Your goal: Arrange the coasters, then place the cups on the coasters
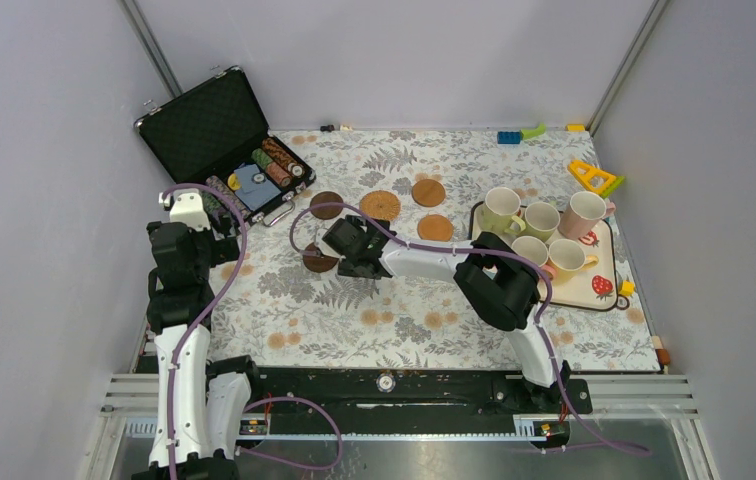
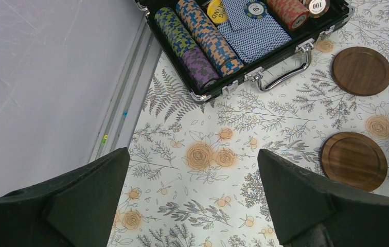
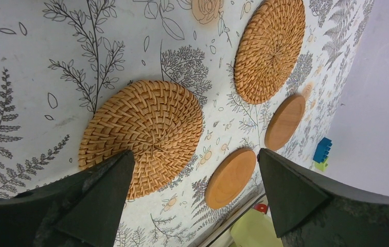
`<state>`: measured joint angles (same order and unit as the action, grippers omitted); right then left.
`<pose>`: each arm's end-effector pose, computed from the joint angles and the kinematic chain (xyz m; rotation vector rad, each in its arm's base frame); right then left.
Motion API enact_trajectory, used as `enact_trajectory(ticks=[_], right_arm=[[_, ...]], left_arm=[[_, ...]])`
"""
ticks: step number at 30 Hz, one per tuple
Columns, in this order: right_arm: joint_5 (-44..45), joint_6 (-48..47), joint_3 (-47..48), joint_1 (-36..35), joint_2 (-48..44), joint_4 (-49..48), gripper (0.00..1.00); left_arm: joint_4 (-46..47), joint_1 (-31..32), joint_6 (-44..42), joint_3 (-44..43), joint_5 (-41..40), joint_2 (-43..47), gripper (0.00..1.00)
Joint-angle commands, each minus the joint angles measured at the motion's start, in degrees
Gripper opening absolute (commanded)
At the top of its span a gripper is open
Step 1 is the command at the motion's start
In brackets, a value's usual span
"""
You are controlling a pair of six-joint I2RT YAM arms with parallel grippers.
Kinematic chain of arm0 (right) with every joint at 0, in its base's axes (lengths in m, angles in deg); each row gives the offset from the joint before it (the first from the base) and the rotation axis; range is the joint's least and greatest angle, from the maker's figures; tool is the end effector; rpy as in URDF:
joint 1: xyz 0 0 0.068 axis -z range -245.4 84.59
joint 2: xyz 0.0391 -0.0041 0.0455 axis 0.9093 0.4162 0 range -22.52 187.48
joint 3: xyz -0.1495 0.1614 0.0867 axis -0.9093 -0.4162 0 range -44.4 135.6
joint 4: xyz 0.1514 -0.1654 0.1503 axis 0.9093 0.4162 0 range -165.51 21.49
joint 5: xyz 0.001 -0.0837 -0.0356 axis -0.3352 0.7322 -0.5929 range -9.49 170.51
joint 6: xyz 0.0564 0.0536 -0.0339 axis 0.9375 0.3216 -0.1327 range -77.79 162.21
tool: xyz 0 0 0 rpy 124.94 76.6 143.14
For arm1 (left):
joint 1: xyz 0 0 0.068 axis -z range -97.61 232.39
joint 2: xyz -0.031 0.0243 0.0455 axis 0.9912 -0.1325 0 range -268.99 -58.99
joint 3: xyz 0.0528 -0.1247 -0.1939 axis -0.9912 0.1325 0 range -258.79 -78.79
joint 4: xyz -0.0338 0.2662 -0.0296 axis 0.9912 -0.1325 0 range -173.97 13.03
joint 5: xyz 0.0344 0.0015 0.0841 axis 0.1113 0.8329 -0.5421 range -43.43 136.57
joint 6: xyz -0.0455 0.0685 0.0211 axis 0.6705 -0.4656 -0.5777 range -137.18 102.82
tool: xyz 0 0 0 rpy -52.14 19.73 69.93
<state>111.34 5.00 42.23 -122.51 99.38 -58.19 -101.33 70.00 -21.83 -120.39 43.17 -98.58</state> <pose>0.2850 0.3701 0.0981 -1.5858 1.7719 -0.5045 0.2283 0.0546 0.2702 -0.1719 1.9611 0.2531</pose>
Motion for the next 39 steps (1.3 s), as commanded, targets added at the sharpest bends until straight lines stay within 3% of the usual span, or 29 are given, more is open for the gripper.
enact_trajectory(ticks=[1, 18, 28, 39], right_arm=[[-3.93, 1.60, 1.00, 0.04, 0.55, 1.15, 1.00], [-8.54, 3.14, 0.07, -1.43, -1.13, 1.20, 1.00], [-4.57, 1.62, 1.07, -1.23, -2.43, 1.15, 0.99], [-0.83, -0.84, 3.28, 7.47, -12.50, 1.22, 1.00]], left_arm=[[1.24, -0.29, -0.18, -0.57, 0.50, -0.12, 0.99], [1.22, -0.36, -0.19, -0.49, 0.44, -0.11, 0.99], [1.22, -0.32, -0.19, -0.50, 0.41, 0.07, 0.99], [1.28, -0.36, -0.19, -0.49, 0.52, 0.13, 0.99]])
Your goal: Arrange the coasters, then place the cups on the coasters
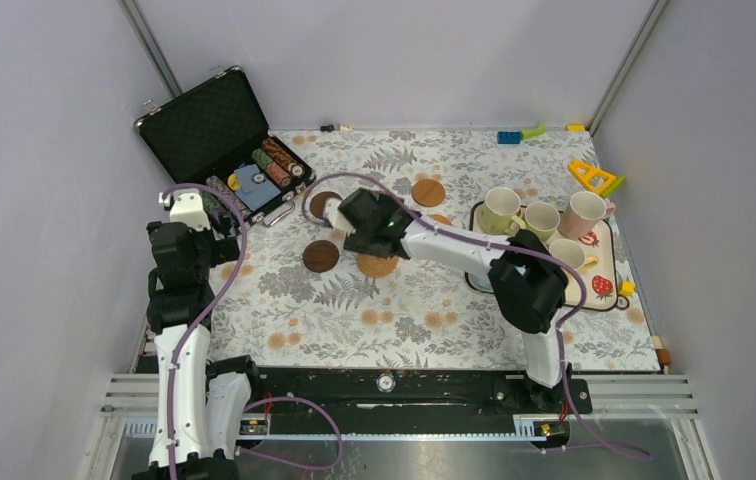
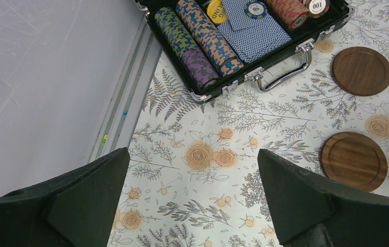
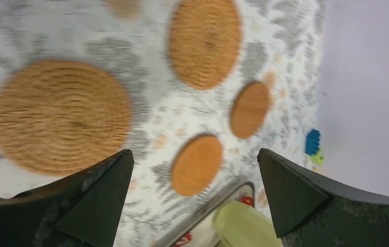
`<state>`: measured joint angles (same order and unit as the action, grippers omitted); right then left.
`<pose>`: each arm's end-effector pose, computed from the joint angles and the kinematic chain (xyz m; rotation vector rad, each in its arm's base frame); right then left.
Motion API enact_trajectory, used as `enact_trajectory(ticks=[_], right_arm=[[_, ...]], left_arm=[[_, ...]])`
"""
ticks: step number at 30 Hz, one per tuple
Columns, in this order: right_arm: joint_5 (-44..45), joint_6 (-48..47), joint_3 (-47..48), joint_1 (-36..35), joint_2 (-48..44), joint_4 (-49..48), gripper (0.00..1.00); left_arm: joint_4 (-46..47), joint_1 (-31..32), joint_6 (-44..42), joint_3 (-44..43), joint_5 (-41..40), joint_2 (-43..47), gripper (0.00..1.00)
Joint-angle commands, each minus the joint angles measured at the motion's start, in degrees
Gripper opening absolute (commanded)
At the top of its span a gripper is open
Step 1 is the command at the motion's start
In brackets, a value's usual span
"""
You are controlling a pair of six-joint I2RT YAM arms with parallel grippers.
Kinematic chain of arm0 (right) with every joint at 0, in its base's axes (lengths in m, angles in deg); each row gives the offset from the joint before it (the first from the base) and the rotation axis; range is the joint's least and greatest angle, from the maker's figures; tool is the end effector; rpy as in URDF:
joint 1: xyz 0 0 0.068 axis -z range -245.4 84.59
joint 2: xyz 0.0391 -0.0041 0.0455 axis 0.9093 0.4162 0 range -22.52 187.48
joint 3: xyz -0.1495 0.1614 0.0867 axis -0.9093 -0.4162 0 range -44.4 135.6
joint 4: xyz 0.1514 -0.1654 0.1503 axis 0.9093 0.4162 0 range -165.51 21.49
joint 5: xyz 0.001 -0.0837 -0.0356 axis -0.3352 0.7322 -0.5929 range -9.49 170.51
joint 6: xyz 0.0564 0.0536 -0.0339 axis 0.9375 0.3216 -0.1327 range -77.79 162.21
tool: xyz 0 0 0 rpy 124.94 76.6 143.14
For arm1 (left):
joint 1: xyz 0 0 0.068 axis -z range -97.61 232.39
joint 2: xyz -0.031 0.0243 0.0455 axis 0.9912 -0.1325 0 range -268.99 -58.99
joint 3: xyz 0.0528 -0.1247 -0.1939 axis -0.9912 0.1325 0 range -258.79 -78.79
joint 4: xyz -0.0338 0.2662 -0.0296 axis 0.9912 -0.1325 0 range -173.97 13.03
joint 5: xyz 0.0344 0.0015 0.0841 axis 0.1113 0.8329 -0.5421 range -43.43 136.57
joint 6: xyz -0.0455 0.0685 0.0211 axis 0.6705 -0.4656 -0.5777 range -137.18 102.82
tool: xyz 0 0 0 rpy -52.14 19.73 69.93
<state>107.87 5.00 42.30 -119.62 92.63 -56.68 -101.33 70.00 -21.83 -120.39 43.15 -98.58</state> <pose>0.2988 0.3558 0.1469 -1.4988 1.7688 -0.4221 0.2283 0.0547 0.2702 -0.1721 1.9611 0.2535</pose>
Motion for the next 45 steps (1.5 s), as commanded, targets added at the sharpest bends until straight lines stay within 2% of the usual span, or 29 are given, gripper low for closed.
enact_trajectory(ticks=[1, 11, 23, 35, 45], right_arm=[[3.61, -0.82, 4.15, 5.74, -5.54, -0.30, 1.00], [11.50, -1.83, 13.56, 15.67, 6.60, -0.35, 1.00], [11.68, -5.33, 14.80, 18.97, 15.70, -0.42, 1.00], [12.46, -6.71, 15.29, 19.57, 14.12, -3.23, 1.00], [5.70, -4.00, -0.27, 19.29, 6.23, -3.13, 1.00]], left_arm=[[1.25, -0.38, -0.19, -0.49, 0.52, 0.21, 0.99], [1.09, -0.36, -0.19, -0.52, 0.61, 0.52, 0.99], [1.30, -0.36, -0.23, -0.50, 0.78, -0.04, 0.99], [1.40, -0.36, -0.19, -0.59, 0.57, -0.53, 0.99], [1.51, -0.36, -0.25, -0.50, 1.04, -0.96, 0.99]])
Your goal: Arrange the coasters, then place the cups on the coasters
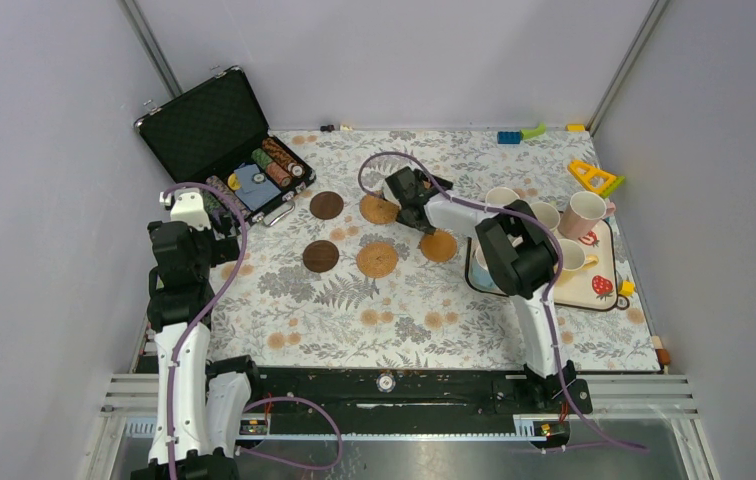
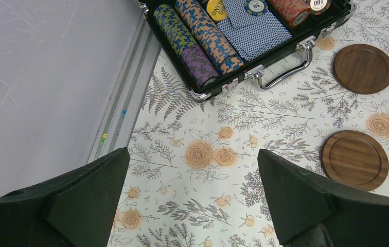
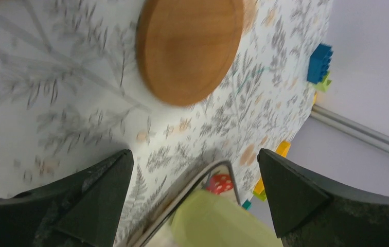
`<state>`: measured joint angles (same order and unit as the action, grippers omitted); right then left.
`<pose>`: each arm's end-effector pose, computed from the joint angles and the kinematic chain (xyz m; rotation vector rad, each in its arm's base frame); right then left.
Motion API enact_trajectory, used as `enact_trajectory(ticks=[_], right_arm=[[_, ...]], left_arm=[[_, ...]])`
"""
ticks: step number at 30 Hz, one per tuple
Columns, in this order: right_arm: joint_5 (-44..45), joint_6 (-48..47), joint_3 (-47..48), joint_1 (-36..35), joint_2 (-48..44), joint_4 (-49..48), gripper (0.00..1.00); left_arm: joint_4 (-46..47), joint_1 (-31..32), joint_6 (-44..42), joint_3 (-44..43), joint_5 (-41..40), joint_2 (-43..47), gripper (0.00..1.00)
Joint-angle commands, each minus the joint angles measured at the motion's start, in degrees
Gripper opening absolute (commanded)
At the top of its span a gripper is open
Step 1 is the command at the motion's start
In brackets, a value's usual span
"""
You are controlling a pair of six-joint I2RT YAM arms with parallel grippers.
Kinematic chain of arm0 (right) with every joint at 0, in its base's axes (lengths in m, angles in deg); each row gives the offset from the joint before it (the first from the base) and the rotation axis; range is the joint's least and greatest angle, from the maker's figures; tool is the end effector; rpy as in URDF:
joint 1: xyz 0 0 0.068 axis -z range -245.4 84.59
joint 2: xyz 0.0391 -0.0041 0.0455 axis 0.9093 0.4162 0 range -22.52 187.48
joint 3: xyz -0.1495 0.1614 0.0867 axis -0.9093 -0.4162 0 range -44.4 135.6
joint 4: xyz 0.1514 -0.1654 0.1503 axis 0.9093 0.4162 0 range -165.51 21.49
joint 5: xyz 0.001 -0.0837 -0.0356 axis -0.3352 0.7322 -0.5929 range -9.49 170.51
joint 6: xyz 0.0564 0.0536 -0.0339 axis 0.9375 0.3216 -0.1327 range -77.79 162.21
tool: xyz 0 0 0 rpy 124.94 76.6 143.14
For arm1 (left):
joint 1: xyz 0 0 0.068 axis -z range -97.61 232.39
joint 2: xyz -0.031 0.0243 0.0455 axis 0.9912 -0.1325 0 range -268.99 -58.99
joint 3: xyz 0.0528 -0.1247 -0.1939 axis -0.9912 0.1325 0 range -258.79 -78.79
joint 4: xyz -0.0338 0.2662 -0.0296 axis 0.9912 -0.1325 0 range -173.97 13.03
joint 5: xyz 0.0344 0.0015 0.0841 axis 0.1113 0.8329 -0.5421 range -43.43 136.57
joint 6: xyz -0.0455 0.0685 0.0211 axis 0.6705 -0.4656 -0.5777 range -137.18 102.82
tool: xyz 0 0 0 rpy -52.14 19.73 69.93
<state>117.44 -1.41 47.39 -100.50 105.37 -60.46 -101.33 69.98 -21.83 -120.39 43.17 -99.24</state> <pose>0.4214 0.2413 0.0867 -1.2947 2.0210 -0.8561 0.2300 0.0551 0.2677 -0.1727 1.9726 0.2524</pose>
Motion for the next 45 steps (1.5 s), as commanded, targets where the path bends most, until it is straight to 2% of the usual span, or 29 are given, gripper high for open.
enact_trajectory(ticks=[1, 7, 17, 31, 32, 38, 45], right_arm=[[-4.55, 2.80, -7.44, 0.05, -7.54, 0.64, 1.00], [-5.49, 3.67, -12.43, -1.79, -10.42, 0.58, 1.00], [-0.47, 3.72, -11.42, -3.04, -12.25, 0.53, 1.00], [-1.29, 5.34, -15.69, -2.99, -13.84, 2.66, 0.98], [-1.46, 5.42, -16.02, -3.00, -13.85, 2.69, 0.98], [-3.24, 6.27, -17.52, -3.60, -13.81, 3.65, 0.98], [2.57, 5.49, -14.37, -3.45, -12.65, 2.81, 0.98]], left_arm=[[1.55, -0.33, -0.27, -0.49, 1.07, -0.39, 0.99], [1.57, -0.34, -0.28, -0.50, 0.94, -0.11, 0.99], [1.31, -0.35, -0.19, -0.50, 0.61, 0.45, 0.99], [1.20, -0.34, -0.19, -0.49, 0.94, 1.11, 0.99], [1.24, -0.30, -0.19, -0.49, 0.94, 3.60, 0.99], [1.16, -0.33, -0.13, -0.49, 0.86, 1.34, 0.99], [1.15, -0.36, -0.12, -0.58, 0.93, 1.33, 0.99]])
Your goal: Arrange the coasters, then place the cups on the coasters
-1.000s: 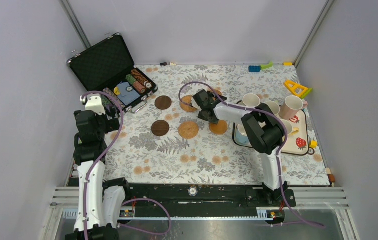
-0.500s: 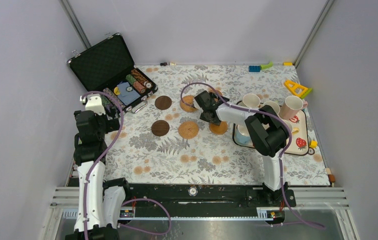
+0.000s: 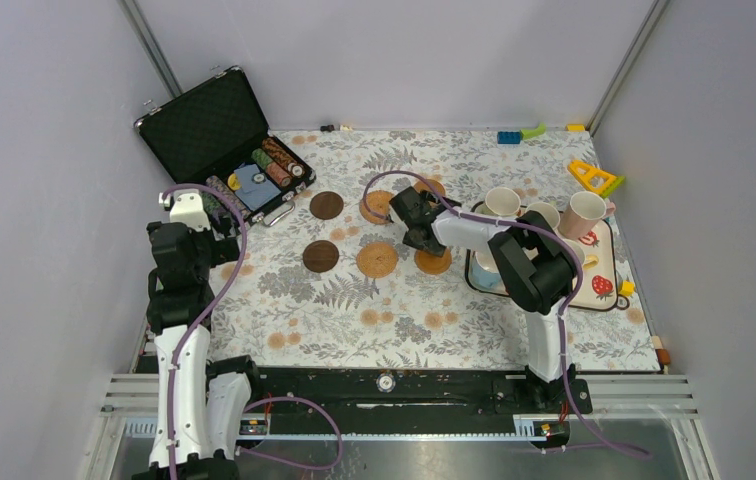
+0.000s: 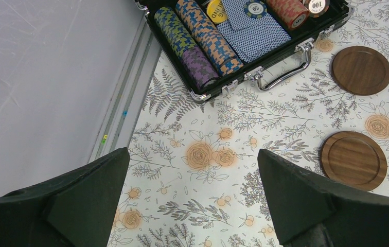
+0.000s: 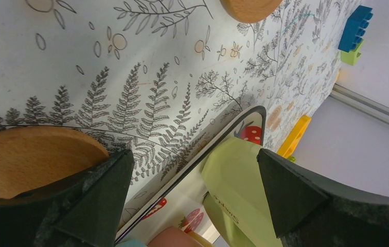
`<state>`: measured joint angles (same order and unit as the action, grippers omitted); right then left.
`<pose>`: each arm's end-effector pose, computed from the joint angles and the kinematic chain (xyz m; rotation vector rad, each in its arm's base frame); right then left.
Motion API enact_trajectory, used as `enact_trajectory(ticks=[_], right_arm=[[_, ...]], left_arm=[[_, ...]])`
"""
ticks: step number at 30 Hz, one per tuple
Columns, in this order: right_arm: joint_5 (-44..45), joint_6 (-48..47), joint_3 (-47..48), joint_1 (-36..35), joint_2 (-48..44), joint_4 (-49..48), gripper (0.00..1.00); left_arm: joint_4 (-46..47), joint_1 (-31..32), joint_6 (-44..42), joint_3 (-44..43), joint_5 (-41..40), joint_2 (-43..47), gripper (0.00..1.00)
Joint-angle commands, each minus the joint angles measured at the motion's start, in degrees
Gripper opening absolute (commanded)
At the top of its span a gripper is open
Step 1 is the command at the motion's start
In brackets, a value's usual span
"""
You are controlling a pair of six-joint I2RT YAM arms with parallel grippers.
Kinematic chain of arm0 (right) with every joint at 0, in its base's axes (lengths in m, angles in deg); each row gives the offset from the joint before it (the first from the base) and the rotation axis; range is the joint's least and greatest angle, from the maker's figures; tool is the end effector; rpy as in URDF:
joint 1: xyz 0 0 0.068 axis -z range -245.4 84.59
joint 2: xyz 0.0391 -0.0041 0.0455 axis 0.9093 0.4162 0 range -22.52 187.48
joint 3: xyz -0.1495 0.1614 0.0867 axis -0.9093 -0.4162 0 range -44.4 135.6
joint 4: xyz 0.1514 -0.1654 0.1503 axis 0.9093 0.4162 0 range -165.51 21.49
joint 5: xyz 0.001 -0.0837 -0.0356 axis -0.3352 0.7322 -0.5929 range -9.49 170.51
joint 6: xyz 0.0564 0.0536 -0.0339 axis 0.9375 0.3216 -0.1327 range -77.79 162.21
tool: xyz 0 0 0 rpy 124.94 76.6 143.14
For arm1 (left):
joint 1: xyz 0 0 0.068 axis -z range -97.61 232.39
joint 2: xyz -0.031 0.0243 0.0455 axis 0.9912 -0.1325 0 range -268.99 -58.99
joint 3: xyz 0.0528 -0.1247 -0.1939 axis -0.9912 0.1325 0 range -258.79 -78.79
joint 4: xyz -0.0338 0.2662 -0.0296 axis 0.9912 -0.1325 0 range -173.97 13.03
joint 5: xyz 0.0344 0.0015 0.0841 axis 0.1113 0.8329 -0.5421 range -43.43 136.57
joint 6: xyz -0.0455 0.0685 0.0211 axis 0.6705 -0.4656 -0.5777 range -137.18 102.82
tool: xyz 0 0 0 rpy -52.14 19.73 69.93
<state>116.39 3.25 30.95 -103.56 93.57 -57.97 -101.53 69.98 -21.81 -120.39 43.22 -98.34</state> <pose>0.3588 0.2262 0.0819 -1.3684 2.0828 -0.8083 0.2275 0.0545 0.2706 -0.1719 1.9604 0.2524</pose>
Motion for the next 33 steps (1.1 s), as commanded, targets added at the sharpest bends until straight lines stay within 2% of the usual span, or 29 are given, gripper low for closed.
enact_trajectory(ticks=[1, 7, 11, 19, 33], right_arm=[[4.45, 0.82, 3.07, -0.12, -0.82, 0.24, 0.98], [4.57, 0.42, 9.00, 0.44, -2.07, 1.38, 0.98], [-1.55, 3.16, 12.37, 0.28, -2.47, 6.25, 0.98], [-13.36, 3.86, 6.43, -3.76, -5.61, 7.53, 0.98], [-13.14, 1.13, 2.12, -5.60, -4.65, 7.62, 0.98]], left_arm=[[1.33, -0.34, -0.13, -0.58, 0.82, 0.42, 0.99], [1.22, -0.34, -0.10, -0.58, 0.81, 0.51, 0.99], [1.26, -0.28, -0.11, -0.58, 0.72, 0.58, 0.99], [1.35, -0.30, -0.04, -0.59, 0.99, 0.34, 0.99], [1.36, -0.42, -0.03, -0.59, 1.07, 0.53, 0.99]])
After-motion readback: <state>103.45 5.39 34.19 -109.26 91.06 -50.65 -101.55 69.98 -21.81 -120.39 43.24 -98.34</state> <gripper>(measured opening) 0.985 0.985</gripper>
